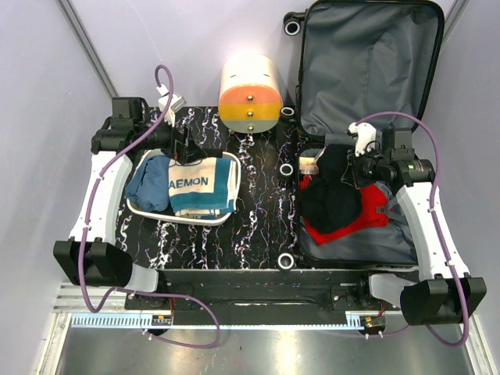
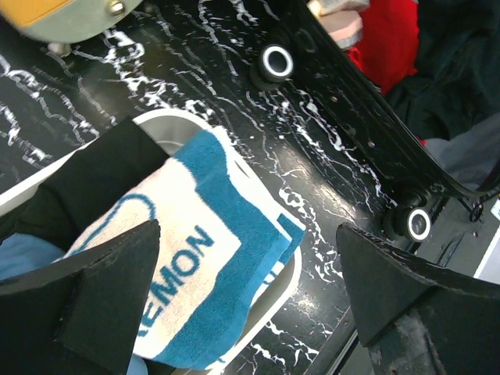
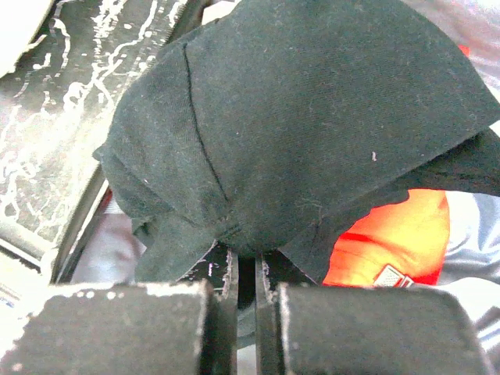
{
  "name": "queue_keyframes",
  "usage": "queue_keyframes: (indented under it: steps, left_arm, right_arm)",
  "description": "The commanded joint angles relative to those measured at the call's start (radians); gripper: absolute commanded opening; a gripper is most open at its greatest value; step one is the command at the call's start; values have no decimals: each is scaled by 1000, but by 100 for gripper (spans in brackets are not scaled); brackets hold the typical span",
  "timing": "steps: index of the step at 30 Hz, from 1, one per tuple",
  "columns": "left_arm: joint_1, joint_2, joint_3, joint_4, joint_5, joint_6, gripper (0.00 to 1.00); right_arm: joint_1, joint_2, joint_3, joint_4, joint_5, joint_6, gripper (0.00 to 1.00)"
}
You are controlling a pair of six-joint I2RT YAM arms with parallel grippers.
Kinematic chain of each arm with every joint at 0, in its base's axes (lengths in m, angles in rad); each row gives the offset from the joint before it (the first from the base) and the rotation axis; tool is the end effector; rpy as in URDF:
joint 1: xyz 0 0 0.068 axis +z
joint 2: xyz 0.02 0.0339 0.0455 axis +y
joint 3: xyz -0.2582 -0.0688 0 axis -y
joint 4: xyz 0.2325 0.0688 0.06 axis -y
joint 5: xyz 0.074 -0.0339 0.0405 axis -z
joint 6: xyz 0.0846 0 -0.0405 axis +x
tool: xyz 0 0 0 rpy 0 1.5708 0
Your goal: Open, take out, and arrange the luggage
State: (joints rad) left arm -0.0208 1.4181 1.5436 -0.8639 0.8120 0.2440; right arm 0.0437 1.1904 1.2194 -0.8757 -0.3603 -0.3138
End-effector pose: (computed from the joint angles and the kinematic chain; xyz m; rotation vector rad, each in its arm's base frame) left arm 0.3003 -0.0677 0.3683 0.6781 2.0449 -0.8000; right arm 0.2547 0.0410 0.3052 -0.5805 2.2963 0.3059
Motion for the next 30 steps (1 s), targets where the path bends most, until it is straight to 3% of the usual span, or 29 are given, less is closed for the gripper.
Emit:
queue_keyframes:
  steps: [1,5,9,12,13,14,16,22,28,30]
  left_arm:
    - [-59,-61,-23,28,78,113,99]
    - [-158,-111,-91,116,144,181,99]
    - [-286,-153,-169,325,95,91,99]
    - [-375,-111,-155,419,104,-174,99]
    - [-395,-76,-160,509,117,-351,99]
    - [-442,-62,-163,558,130,-429,99]
    - [-496,-25,-162,664,76,-597,99]
    - [-579,65,-174,952,125,-947,99]
    - [-627,114,-184,1175,170,-1100,99]
    - [-637,117,-185,1171,168,-1085,99]
  right_arm:
    - [-1,-35,87,-49,-156,-77,0]
    - [-1,-69,109,-66,-290,-122,0]
    - [-1,-103,106,-42,-362,-136,0]
    - [1,-132,106,-22,-410,-156,0]
    - [1,-152,98,-8,-437,-157,0]
    - [1,-164,92,21,-450,-163,0]
    - [5,-189,72,56,-465,-162,0]
    - [62,-199,74,162,-476,-151,0]
    - [180,-175,69,224,-428,-142,0]
    - [211,-169,62,241,-430,-139,0]
